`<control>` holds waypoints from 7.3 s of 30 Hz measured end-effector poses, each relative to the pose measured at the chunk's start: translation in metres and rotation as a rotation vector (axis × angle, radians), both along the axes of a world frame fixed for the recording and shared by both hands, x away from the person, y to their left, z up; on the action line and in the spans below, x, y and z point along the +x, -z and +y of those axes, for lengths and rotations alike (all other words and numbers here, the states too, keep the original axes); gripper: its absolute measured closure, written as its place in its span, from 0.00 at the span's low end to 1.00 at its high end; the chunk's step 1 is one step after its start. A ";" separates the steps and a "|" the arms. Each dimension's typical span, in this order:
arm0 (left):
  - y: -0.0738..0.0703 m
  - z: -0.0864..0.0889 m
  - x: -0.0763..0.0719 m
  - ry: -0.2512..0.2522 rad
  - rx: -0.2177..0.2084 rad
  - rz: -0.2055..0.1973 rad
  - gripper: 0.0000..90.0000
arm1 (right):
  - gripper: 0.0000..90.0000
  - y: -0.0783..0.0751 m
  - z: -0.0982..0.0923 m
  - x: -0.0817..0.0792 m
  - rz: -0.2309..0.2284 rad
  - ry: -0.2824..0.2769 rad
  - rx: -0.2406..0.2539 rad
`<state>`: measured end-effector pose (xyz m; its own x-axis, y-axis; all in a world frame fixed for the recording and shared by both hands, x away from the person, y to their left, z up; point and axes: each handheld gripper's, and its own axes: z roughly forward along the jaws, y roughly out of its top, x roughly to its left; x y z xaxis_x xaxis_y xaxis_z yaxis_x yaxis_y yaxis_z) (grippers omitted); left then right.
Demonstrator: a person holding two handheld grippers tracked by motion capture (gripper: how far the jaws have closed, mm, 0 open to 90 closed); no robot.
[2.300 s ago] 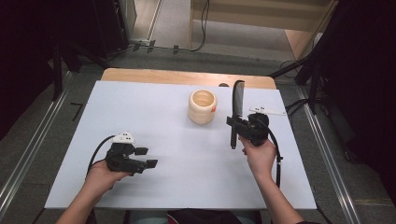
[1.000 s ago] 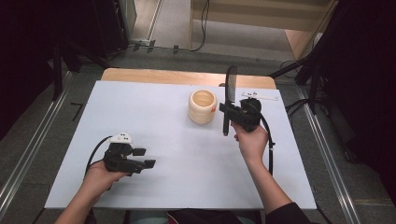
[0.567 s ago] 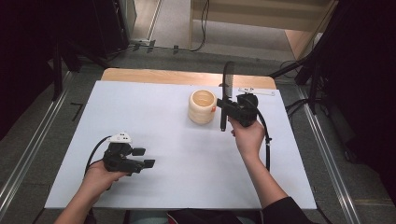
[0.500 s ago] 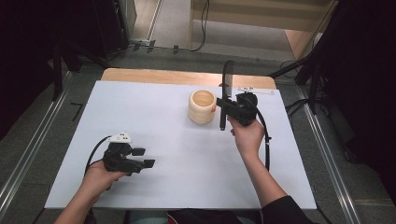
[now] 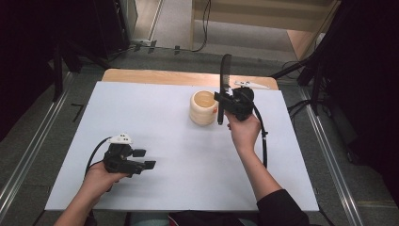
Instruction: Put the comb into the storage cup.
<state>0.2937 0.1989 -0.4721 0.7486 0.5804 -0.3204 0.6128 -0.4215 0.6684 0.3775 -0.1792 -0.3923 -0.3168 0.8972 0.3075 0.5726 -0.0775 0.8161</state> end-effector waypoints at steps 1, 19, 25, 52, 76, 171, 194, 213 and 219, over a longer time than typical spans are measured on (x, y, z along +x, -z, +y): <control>0.000 0.000 0.000 -0.003 0.003 -0.001 0.34 | 0.77 -0.001 0.000 0.001 0.001 0.001 -0.001; 0.000 0.002 0.001 -0.010 -0.006 0.001 0.34 | 0.77 -0.003 0.009 0.020 -0.006 0.008 -0.011; 0.001 0.001 0.001 -0.003 0.001 0.004 0.34 | 0.77 -0.004 0.013 0.029 -0.007 0.016 -0.017; 0.002 -0.001 0.001 0.013 0.001 0.013 0.34 | 0.77 -0.018 0.030 0.071 -0.020 0.047 -0.029; 0.003 -0.001 0.002 0.021 -0.004 0.025 0.34 | 0.77 0.007 0.038 0.083 -0.013 0.070 -0.057; 0.004 -0.004 0.001 0.046 0.011 0.025 0.34 | 0.77 0.056 0.036 0.072 -0.102 0.000 -0.108; 0.005 -0.005 0.001 0.048 0.012 0.024 0.34 | 0.77 0.058 0.033 0.068 -0.118 -0.014 -0.119; 0.005 -0.004 0.001 0.043 0.016 0.024 0.34 | 0.58 0.056 0.032 0.060 -0.094 -0.055 -0.118; 0.004 -0.005 0.002 0.042 0.010 0.024 0.34 | 0.48 0.053 0.027 0.057 -0.086 -0.072 -0.117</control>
<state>0.2952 0.1944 -0.4765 0.7645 0.5522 -0.3326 0.6103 -0.4536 0.6494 0.4347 -0.1526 -0.4452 -0.4021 0.8995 0.1711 0.5010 0.0597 0.8634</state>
